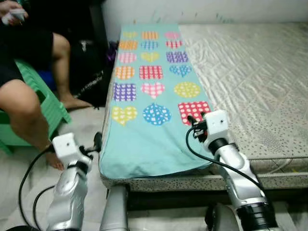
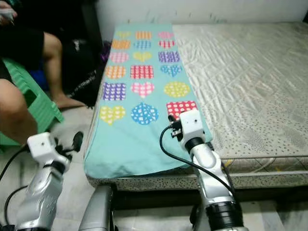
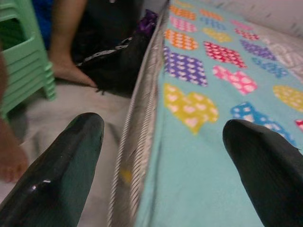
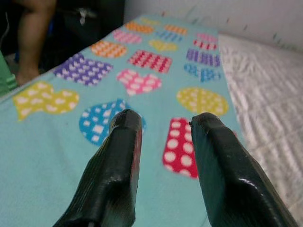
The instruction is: Clean up the room
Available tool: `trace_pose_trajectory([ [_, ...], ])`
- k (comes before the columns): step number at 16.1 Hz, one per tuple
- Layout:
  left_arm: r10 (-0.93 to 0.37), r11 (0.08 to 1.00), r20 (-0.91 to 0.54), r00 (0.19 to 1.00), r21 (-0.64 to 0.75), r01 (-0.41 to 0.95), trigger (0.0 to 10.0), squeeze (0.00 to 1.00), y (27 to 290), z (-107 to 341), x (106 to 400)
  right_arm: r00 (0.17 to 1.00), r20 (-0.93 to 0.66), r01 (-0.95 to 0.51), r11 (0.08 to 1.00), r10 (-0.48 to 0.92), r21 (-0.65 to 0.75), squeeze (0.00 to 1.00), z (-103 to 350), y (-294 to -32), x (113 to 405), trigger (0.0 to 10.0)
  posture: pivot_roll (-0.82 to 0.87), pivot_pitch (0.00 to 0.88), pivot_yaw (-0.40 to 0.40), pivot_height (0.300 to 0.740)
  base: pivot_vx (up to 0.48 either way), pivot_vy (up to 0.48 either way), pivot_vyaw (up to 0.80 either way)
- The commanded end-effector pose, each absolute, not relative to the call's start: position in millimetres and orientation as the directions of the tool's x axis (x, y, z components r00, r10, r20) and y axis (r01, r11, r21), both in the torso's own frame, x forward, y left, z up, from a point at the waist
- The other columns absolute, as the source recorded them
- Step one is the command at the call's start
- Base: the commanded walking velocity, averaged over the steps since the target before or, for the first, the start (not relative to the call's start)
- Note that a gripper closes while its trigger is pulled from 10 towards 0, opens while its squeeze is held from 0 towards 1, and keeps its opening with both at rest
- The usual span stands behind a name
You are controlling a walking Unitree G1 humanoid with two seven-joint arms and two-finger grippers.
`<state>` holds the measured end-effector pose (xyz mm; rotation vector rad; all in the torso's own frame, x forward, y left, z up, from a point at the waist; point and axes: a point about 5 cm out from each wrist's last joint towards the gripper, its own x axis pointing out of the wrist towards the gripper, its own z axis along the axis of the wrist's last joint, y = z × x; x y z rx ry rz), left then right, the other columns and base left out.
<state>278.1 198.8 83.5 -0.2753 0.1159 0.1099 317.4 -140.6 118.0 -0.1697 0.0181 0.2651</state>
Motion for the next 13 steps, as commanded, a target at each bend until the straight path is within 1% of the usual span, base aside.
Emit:
trace_pose_trajectory([
  [1,0.065,0.961,-0.119,0.991,-0.261,-0.094,10.0,0.0,196,84,280,0.966,-0.029,-0.259,0.953,0.257,-0.156,0.0,122,-138,322,10.0,-0.12,0.092,0.026,0.535,0.0,0.0,0.0],
  [6,0.015,0.959,-0.136,0.991,-0.279,-0.052,10.0,0.0,187,82,288,0.968,-0.099,-0.248,0.945,0.231,-0.214,0.0,115,-128,337,10.0,-0.11,0.153,0.03,0.535,0.0,0.0,0.0],
  [9,0.004,0.958,-0.164,0.987,-0.284,-0.051,10.0,0.0,179,76,292,0.953,-0.241,-0.251,0.927,0.186,-0.278,0.0,94,-124,346,10.0,-0.11,0.175,0.03,0.535,0.0,0.0,0.0],
  [11,-0.013,0.954,-0.176,0.984,-0.298,-0.04,10.0,0.0,172,74,289,0.955,-0.26,-0.213,0.943,0.145,-0.256,0.0,88,-122,351,10.0,-0.09,0.208,0.029,0.535,0.0,0.0,0.0],
  [12,-0.019,0.953,-0.179,0.984,-0.299,-0.035,10.0,0.0,169,74,287,0.958,-0.253,-0.195,0.954,0.135,-0.229,1.0,88,-122,352,10.0,-0.08,0.216,0.03,0.535,0.0,0.0,0.0],
  [13,-0.028,0.955,-0.18,0.983,-0.294,-0.027,10.0,0.0,167,74,284,0.962,-0.25,-0.17,0.956,0.109,-0.238,1.0,89,-122,355,10.0,-0.07,0.227,0.031,0.535,0.0,0.0,0.0],
])
